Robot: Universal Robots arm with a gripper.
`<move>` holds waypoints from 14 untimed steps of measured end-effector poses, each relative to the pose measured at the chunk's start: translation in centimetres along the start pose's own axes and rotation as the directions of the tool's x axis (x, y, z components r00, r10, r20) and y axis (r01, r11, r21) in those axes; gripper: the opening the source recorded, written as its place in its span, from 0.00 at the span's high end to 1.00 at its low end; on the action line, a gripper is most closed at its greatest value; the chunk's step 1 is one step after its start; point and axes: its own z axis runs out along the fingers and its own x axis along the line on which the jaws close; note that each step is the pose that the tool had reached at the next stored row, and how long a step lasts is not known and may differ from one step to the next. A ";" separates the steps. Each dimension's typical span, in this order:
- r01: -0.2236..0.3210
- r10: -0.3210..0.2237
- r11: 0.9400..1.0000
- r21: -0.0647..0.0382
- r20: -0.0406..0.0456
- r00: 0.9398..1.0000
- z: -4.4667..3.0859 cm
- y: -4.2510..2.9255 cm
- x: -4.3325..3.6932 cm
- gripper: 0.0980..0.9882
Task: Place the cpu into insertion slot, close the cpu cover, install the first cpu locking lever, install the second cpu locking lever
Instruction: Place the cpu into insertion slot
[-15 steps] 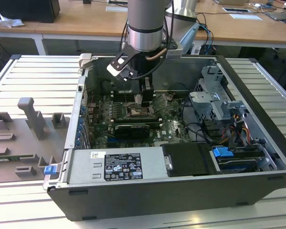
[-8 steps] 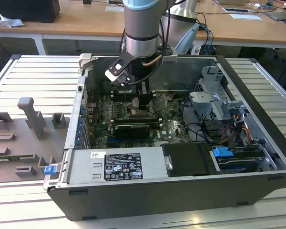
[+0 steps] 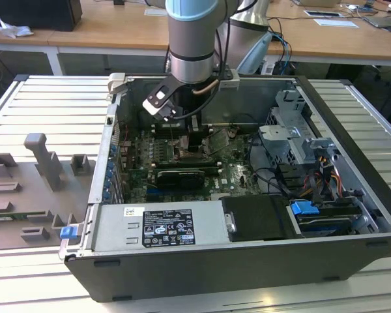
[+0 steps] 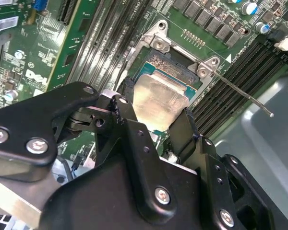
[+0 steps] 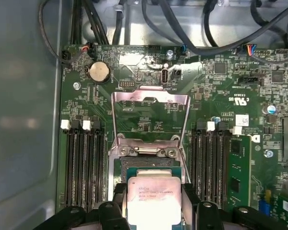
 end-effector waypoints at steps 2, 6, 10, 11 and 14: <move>-0.001 0.001 1.000 0.000 0.000 1.000 0.27 -0.05 0.13 0.51; -0.030 0.030 1.000 0.000 0.002 1.000 1.03 -0.13 0.43 0.51; -0.040 0.040 0.999 0.000 0.003 0.999 1.34 -0.14 0.47 0.51; -0.042 0.042 0.999 0.000 0.003 0.999 1.44 -0.15 0.46 0.51; -0.047 0.047 0.999 0.000 0.004 0.999 1.75 -0.17 0.46 0.51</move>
